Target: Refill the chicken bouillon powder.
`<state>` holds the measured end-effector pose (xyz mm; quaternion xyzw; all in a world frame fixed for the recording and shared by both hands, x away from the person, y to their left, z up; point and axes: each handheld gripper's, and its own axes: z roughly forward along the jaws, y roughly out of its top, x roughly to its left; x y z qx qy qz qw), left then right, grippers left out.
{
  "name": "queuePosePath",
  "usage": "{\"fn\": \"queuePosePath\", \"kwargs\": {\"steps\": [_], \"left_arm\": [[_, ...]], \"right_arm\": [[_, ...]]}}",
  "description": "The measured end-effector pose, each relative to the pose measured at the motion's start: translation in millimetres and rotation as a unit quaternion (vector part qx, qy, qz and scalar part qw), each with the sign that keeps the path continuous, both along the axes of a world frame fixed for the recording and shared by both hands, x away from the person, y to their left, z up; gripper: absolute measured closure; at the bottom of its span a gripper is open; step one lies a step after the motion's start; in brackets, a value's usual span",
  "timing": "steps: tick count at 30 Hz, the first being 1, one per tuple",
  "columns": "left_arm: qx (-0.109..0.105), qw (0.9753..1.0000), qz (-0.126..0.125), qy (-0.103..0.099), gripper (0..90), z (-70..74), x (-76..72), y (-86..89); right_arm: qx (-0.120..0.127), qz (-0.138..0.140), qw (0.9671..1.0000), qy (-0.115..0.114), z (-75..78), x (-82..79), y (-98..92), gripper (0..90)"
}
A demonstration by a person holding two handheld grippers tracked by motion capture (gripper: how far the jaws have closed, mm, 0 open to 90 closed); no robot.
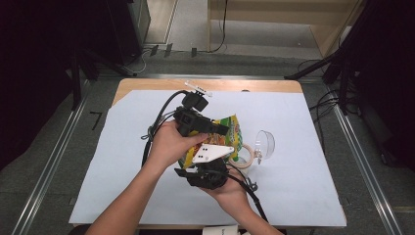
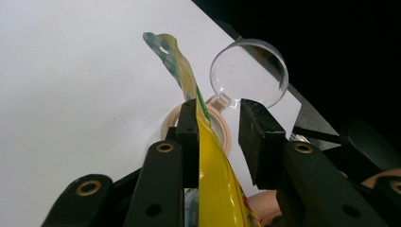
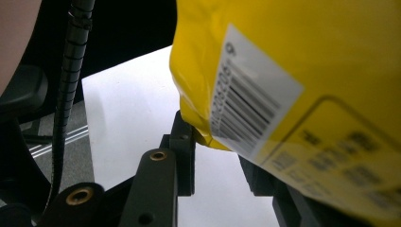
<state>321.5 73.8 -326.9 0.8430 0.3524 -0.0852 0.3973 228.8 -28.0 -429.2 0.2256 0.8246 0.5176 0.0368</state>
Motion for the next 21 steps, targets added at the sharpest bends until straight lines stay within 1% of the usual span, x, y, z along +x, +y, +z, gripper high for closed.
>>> {"fn": "queuePosePath", "kwargs": {"steps": [8,21], "left_arm": [[-0.002,1.0,-0.001,0.001,70.6,1.1,-1.2,-0.7],[0.001,1.0,-0.001,0.003,70.2,2.6,-2.2,-1.0]], "right_arm": [[-0.001,0.002,1.0,-0.001,1.8,-1.9,-1.1,70.6],[0.005,0.0,1.0,0.006,3.8,-4.2,-1.1,70.6]]}}
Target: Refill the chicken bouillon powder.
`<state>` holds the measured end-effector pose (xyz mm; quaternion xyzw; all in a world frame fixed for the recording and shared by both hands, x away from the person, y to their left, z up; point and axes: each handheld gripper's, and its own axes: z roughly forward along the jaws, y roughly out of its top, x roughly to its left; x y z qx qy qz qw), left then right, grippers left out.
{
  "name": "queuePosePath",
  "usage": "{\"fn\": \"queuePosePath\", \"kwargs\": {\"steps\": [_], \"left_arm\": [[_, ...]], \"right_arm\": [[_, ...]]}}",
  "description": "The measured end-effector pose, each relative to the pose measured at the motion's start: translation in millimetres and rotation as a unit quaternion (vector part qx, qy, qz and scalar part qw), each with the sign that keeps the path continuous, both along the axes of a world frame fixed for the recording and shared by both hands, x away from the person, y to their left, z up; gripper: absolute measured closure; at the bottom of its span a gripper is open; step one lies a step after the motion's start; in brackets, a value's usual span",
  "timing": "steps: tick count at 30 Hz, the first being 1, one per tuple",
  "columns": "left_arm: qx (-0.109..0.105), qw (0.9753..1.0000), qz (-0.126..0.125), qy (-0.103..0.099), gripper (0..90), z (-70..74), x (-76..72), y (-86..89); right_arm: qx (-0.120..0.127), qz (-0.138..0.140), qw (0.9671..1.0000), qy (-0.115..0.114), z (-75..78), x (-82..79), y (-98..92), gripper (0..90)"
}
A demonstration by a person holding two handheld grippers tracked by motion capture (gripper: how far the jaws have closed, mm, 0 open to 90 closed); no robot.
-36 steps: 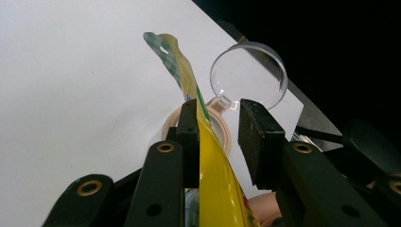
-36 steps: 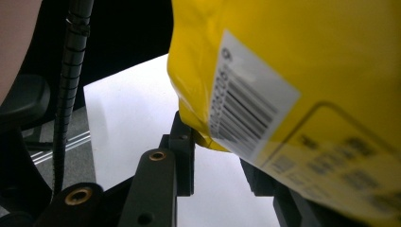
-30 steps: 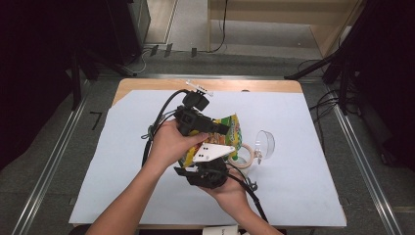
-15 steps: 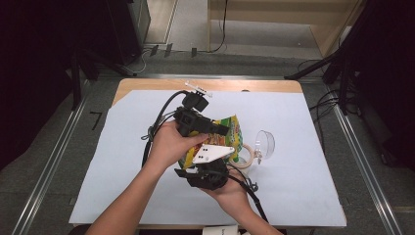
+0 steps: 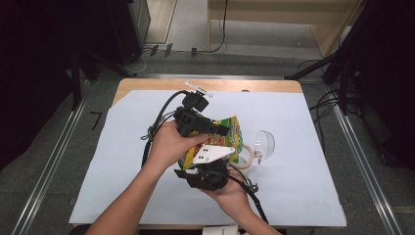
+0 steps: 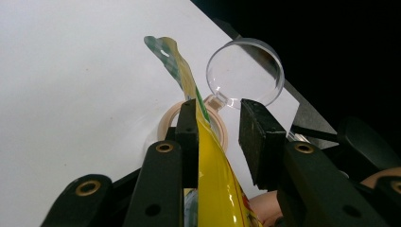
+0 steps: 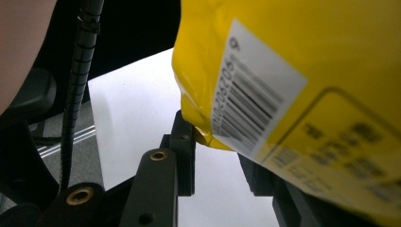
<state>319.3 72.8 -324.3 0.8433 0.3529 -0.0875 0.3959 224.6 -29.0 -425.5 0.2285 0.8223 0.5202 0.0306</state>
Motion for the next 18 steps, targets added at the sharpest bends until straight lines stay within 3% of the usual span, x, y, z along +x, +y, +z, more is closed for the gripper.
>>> {"fn": "queuePosePath", "kwargs": {"steps": [18], "left_arm": [[-0.001,1.0,-0.005,-0.006,69.9,1.3,-0.8,-0.6]], "right_arm": [[-0.001,-0.001,1.0,-0.004,1.0,-0.6,-0.8,70.7]]}}
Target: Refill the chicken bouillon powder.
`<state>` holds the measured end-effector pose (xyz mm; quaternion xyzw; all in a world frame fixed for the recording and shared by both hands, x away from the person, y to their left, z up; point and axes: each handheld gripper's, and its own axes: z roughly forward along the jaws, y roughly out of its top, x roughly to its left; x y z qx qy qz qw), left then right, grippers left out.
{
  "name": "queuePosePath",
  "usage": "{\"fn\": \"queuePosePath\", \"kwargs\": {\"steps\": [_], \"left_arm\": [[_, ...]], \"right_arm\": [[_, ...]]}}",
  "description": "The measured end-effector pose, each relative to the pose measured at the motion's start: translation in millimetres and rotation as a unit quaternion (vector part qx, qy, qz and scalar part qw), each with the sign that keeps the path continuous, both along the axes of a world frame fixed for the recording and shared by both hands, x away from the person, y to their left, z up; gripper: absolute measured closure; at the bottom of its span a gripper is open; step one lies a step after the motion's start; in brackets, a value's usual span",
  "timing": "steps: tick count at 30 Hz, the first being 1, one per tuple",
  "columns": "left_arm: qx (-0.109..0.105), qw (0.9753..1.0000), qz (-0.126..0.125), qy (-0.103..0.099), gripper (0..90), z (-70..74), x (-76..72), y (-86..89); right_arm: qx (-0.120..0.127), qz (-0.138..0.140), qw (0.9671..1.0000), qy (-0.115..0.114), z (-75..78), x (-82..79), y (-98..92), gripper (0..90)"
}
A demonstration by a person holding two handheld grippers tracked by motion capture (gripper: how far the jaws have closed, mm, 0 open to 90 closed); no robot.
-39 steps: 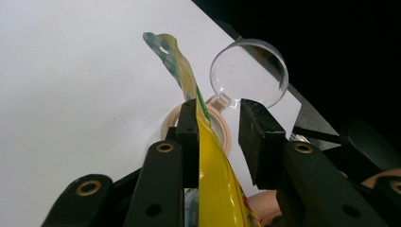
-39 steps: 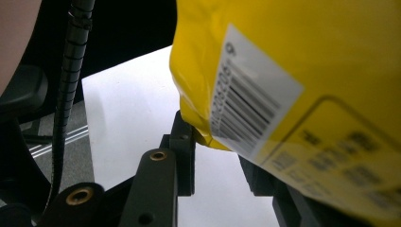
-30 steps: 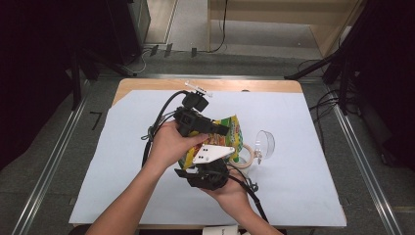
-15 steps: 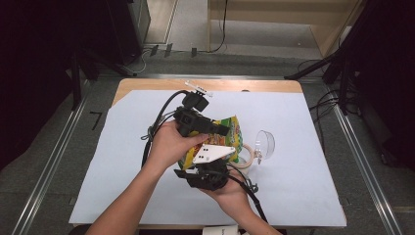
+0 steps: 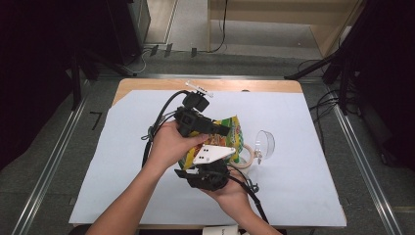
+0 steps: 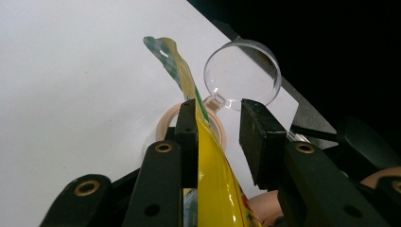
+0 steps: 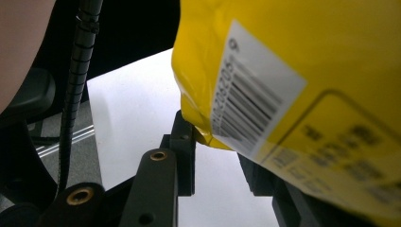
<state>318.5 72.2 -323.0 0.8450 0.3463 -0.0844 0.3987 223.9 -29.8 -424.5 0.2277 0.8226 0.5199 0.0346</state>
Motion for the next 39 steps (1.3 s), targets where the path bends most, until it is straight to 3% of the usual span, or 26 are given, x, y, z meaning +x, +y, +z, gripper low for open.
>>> {"fn": "queuePosePath", "kwargs": {"steps": [39], "left_arm": [[0.006,1.0,-0.003,-0.005,70.2,0.1,-2.8,-3.1]], "right_arm": [[0.0,-0.006,1.0,-0.003,-0.8,-3.0,0.1,70.6]]}}
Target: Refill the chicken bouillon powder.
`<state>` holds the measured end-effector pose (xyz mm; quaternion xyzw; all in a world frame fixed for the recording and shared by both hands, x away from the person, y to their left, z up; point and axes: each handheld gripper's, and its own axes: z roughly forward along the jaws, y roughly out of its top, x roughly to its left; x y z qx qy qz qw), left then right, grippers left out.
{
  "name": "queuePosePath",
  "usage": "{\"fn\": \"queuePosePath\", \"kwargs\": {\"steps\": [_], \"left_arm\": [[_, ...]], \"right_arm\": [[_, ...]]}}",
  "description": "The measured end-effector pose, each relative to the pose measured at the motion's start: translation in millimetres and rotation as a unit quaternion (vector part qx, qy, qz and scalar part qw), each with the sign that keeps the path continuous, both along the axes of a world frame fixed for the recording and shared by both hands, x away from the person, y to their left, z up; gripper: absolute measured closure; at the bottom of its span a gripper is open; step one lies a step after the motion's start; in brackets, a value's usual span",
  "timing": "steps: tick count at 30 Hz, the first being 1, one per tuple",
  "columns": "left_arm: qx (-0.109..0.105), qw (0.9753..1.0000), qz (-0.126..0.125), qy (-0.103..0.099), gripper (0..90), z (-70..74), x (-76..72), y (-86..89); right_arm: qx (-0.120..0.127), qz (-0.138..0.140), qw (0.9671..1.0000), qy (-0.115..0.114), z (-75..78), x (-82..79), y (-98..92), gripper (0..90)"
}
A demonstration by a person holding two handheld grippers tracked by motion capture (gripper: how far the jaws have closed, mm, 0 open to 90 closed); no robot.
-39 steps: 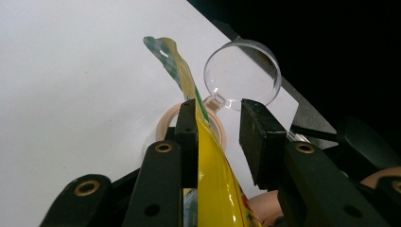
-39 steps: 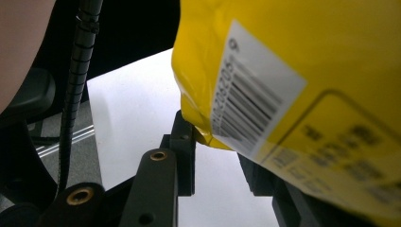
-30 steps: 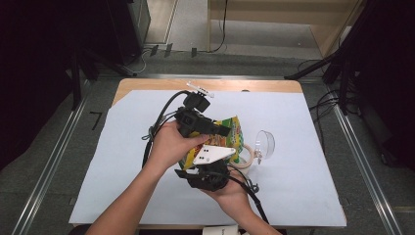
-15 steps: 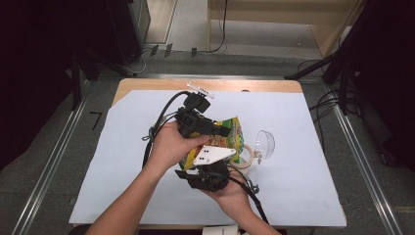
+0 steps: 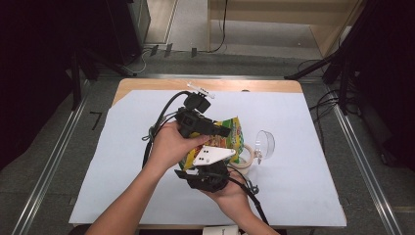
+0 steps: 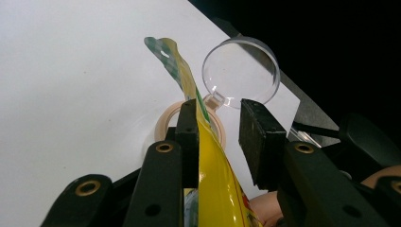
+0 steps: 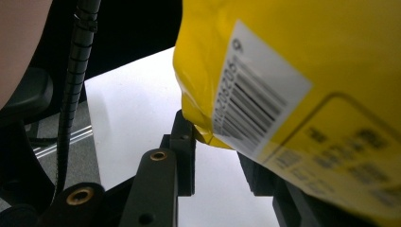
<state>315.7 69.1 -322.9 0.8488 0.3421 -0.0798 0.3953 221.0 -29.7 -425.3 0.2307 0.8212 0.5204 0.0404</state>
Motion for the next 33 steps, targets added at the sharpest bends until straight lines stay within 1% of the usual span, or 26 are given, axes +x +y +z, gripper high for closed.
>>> {"fn": "queuePosePath", "kwargs": {"steps": [5,7,8,11,15,19,21,26,33], "left_arm": [[0.001,1.0,-0.002,0.001,70.3,-0.2,1.1,-1.1],[0.001,1.0,-0.002,0.001,70.2,-0.1,1.2,-1.7],[0.0,1.0,-0.003,0.001,70.2,-0.1,1.3,-1.8],[-0.001,1.0,-0.004,0.001,70.3,-0.1,1.6,-2.7],[0.001,1.0,-0.007,0.0,70.3,0.2,1.8,-4.3],[0.0,1.0,-0.009,-0.001,70.3,0.2,2.0,-5.8],[0.001,0.9999,-0.012,0.0,70.3,0.3,2.2,-6.5],[0.001,0.9999,-0.012,0.0,70.3,-0.2,2.6,-8.2],[0.001,0.9999,-0.013,0.0,70.3,-0.1,2.6,-8.4]], "right_arm": [[0.002,-0.004,1.0,0.002,-0.4,0.4,0.0,70.6],[0.001,-0.005,1.0,-0.001,-0.5,0.9,-0.7,70.6],[0.002,-0.005,1.0,0.002,-0.4,0.7,-0.7,70.6],[0.001,-0.006,1.0,-0.001,-0.4,0.9,-1.4,70.6],[0.001,-0.007,1.0,0.001,-0.3,0.6,-2.4,70.6],[0.001,-0.011,0.9999,-0.003,-0.3,0.6,-3.6,70.6],[0.001,-0.012,0.9999,-0.001,-0.3,0.2,-4.1,70.6],[0.0,-0.013,0.9999,0.003,-0.3,0.0,-5.4,70.6],[0.0,-0.014,0.9999,0.0,-0.3,0.1,-5.6,70.6]]}}
